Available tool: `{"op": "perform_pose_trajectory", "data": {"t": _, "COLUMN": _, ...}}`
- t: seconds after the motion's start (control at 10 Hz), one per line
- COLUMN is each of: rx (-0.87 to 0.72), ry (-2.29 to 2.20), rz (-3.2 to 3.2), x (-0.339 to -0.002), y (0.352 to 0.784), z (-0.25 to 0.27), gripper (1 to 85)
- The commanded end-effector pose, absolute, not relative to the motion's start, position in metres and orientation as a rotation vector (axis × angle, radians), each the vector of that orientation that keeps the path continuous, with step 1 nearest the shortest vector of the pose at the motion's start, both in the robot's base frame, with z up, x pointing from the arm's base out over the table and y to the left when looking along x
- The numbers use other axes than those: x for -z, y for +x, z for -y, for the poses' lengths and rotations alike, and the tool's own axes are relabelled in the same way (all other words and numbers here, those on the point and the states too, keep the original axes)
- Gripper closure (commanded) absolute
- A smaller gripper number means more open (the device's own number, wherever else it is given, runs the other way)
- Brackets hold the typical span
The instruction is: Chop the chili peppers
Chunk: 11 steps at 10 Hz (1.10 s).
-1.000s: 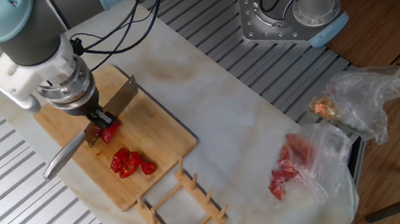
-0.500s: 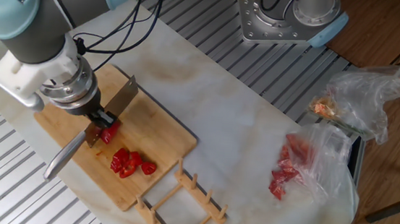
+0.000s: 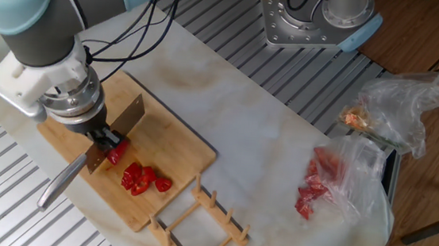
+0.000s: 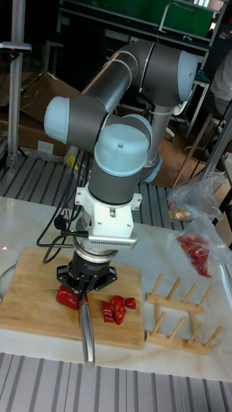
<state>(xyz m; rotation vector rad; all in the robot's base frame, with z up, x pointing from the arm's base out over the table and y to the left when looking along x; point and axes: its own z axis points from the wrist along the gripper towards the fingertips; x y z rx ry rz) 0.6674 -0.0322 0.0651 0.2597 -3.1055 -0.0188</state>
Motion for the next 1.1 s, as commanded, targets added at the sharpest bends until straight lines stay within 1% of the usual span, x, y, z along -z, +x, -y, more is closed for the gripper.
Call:
{"op": "perform_pose_trajectory", "data": {"t": 0.0, "rx": 0.029, "ry": 0.255, "rz": 3.118, "x": -0.061, "y": 0.673, "z": 0.03, "gripper": 84.3}}
{"op": "perform_pose_trajectory", "data": {"t": 0.3, "rx": 0.017, "ry": 0.264, "rz": 3.105, "x": -0.062, "y": 0.67, "z": 0.032, "gripper": 84.3}}
{"op": "perform_pose_trajectory", "data": {"t": 0.6, "rx": 0.066, "ry": 0.248, "rz": 3.113, "x": -0.08, "y": 0.682, "z": 0.021, "gripper": 84.3}}
{"op": "perform_pose_trajectory", "data": {"t": 0.9, "rx": 0.094, "ry": 0.23, "rz": 3.145, "x": -0.067, "y": 0.699, "z": 0.01, "gripper": 84.3}}
{"op": "perform_pose_trajectory", "data": {"t": 1.0, "rx": 0.093, "ry": 0.216, "rz": 3.137, "x": -0.069, "y": 0.699, "z": 0.006, "gripper": 84.3}}
